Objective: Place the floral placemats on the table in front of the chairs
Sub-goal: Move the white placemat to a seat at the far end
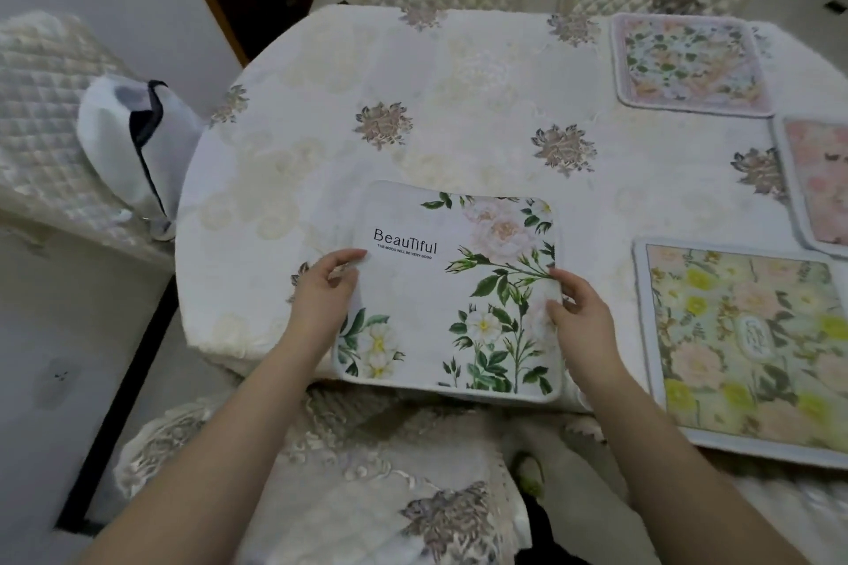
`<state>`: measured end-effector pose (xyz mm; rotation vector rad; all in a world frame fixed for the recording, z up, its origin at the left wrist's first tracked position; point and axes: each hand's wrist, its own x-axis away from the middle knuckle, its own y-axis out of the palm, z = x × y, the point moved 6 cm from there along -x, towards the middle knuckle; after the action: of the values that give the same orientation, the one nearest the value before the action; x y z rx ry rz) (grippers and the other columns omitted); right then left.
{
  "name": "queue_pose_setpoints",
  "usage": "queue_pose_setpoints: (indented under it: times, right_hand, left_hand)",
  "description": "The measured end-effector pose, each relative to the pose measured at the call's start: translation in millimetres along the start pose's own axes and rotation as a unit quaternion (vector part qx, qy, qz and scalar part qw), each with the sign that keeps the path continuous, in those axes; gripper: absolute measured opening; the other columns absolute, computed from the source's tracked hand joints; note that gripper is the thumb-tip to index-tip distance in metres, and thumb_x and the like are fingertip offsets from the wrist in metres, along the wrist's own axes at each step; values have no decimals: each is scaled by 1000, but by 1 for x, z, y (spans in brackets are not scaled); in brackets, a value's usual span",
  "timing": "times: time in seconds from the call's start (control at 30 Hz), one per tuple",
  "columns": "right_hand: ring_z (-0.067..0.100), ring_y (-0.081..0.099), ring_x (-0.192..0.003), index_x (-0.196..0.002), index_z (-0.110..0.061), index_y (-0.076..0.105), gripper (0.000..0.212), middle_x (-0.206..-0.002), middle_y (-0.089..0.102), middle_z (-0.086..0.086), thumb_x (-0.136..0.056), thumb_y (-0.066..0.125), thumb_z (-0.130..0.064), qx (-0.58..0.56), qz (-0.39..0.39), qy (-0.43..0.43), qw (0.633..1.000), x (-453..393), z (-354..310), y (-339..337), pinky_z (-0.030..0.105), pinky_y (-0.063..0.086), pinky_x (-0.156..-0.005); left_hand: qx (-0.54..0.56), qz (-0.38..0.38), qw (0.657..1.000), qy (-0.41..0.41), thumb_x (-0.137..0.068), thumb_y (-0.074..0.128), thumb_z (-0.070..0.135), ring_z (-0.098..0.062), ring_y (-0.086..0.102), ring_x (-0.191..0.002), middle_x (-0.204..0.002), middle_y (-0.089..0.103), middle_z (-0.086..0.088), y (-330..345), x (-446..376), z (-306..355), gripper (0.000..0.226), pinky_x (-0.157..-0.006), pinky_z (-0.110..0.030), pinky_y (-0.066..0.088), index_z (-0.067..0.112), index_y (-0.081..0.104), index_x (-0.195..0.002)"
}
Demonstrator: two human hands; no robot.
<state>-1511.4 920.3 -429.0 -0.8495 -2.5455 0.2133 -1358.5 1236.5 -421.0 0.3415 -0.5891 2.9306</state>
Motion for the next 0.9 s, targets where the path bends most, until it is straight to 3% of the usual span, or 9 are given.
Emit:
queue_pose_setpoints:
  times: [0.13, 0.27, 0.37, 0.47, 0.53, 0.63, 0.77, 0.9]
  right_hand:
    - [-2, 59, -92, -126, -28, 60, 40, -115, 62, -12, -97, 50, -3, 8, 14, -17, 1000, -5, -10, 20, 4, 46, -66]
    - [8, 61, -98, -124, -29, 61, 36, -117, 62, -10, -98, 50, -7, 35, 13, -19, 999, -16, -8, 40, 13, 46, -73]
    - [11, 65, -82, -120, -39, 60, 33, -110, 66, -10, -99, 49, -15, 86, 20, -19, 996, -23, 1, 48, 29, 54, -68]
    - [13, 64, -67, -118, -43, 58, 32, -108, 69, -8, -98, 51, -19, 125, 34, -10, 992, -24, 16, 49, 37, 56, -60]
    - [9, 64, -77, -124, -38, 57, 32, -111, 68, -6, -98, 51, -20, 161, 36, -22, 986, -23, 20, 50, 37, 57, -71]
    - [14, 58, -109, -132, -26, 56, 35, -126, 61, -2, -100, 49, -15, 214, 33, -53, 975, -22, 19, 54, 28, 45, -94]
    - [22, 54, -116, -131, -24, 58, 36, -127, 61, 2, -98, 50, -14, 281, 40, -98, 954, -21, 16, 59, 34, 43, -98]
    - [25, 39, -133, -132, -25, 58, 38, -139, 52, 6, -96, 53, -16, 339, 53, -106, 933, -20, 19, 62, 39, 32, -106]
  left_hand:
    - [-11, -3, 1000, -15, -96, 58, 13, -26, 64, -78, -101, 73, -7, -12, -21, -15, 27, -71, -35, 55, 36, 71, -102]
    - [-50, -7, 999, -8, -95, 57, 10, -20, 56, -66, -85, 68, -6, -12, -42, -21, 25, -52, -21, 43, 30, 70, -103]
    - [-74, -17, 997, -6, -94, 58, 12, -22, 47, -57, -70, 59, -11, -10, -55, -30, 28, -51, -26, 39, 38, 68, -98]
    - [-89, -19, 996, -12, -93, 58, 16, -24, 54, -61, -79, 66, -17, -12, -64, -38, 25, -56, -34, 47, 38, 69, -98]
    - [-100, -21, 995, -3, -94, 58, 18, -23, 56, -60, -82, 69, -18, -13, -67, -40, 22, -55, -32, 49, 35, 69, -103]
    - [-138, -26, 990, 14, -95, 59, 19, -14, 52, -58, -83, 67, -8, -13, -68, -44, 20, -56, -24, 44, 30, 68, -109]
    - [-174, -20, 984, 32, -96, 60, 19, -13, 59, -88, -107, 66, 2, -15, -67, -51, 22, -80, -27, 46, 23, 68, -116]
    - [-187, -17, 982, 36, -97, 58, 19, -12, 59, -100, -114, 64, 4, -21, -68, -53, 25, -88, -28, 47, 22, 67, -120]
